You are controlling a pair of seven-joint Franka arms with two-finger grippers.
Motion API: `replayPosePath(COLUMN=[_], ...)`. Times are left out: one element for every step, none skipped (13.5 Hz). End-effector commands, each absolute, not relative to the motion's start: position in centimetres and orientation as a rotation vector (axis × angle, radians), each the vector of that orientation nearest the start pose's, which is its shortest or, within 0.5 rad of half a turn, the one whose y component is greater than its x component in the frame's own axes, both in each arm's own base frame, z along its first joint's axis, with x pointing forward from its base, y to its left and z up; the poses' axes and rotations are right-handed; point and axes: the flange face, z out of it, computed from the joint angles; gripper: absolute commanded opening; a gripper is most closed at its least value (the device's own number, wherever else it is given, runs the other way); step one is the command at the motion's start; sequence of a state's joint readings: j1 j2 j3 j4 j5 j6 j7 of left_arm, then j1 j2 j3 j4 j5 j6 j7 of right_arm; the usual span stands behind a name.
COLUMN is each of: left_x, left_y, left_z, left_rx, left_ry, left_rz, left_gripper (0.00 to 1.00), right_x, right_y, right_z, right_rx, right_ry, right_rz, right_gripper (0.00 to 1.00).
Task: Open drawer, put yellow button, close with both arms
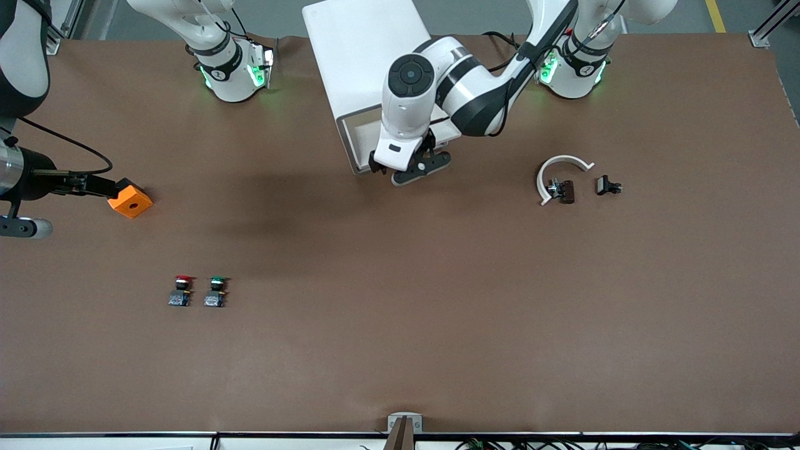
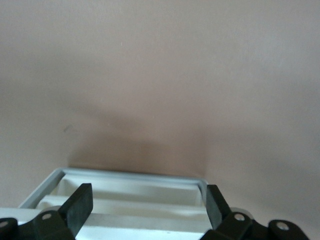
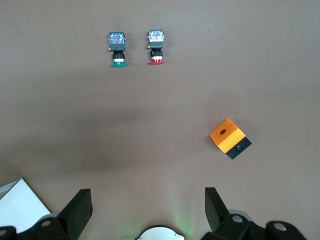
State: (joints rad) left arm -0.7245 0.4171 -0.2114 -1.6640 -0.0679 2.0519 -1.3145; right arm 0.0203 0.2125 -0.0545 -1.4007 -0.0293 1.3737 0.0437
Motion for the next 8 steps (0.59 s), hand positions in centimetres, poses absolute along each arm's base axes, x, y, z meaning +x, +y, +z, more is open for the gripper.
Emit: replayPosePath(left_x=[37.5, 37.0, 36.6, 36.5, 36.4, 36.3, 36.5, 36.6], left_y=[-53.4, -53.8, -54.0, -54.1, -54.2, -54.5, -54.5, -54.4], left_z=[37.1, 37.0, 36.8, 36.8, 36.8, 36.7, 36.8, 36.9], left_rx=[-3.069, -3.065, -3.059, -3.055, -3.055, -3.054, -3.055, -3.055], left_ry=[-0.681, -0.692, -0.708, -0.724, -0.746, -0.777, -0.81, -0.837], left_rz=[0.235, 0.249, 0.258, 0.267, 0.302, 0.366, 0.424, 0.47], left_gripper=[1.0, 1.0, 1.0, 1.0, 1.0, 1.0, 1.0, 1.0], right_x=[58.6, 58.5, 58.1, 57.1, 56.5, 56.2, 55.7, 55.2], right_y=[-2.1, -2.5, -3.1, -4.1, -5.2, -5.6, -6.0, -6.3], right_z=[59.0, 59.1, 59.8, 62.1, 62.8, 63.0, 63.4, 63.6], right_rx=[-3.179, -3.182, -3.182, -3.186, -3.182, -3.181, -3.177, -3.168], right_ry=[0.118, 0.126, 0.146, 0.172, 0.204, 0.21, 0.216, 0.223], right_rz=[0.365, 0.365, 0.351, 0.274, 0.254, 0.262, 0.275, 0.303], right_gripper=[1.0, 1.0, 1.0, 1.0, 1.0, 1.0, 1.0, 1.0])
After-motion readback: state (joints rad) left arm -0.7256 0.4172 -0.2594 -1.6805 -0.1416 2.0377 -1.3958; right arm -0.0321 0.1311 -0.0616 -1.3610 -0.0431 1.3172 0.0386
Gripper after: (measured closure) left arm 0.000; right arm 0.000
